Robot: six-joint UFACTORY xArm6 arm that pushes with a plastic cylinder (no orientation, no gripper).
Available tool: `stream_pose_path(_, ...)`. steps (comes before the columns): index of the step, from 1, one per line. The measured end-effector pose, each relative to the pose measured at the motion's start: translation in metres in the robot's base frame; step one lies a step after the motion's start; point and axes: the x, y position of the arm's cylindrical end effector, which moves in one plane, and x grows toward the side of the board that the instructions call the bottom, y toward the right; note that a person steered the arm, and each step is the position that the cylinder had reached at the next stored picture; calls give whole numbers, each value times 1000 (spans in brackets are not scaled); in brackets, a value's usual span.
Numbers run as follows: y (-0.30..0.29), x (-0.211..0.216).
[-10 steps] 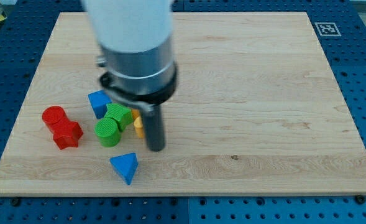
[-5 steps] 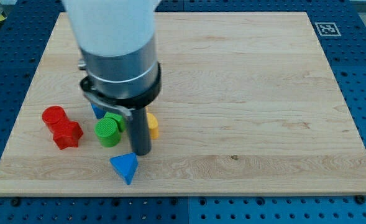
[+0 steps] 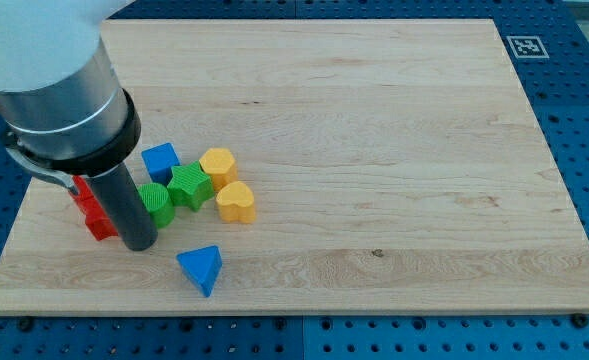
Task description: Move the green star towards center right
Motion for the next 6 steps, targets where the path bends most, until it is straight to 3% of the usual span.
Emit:
stream_pose_path(4,120,-85)
stream_pose_path(6,132,-102)
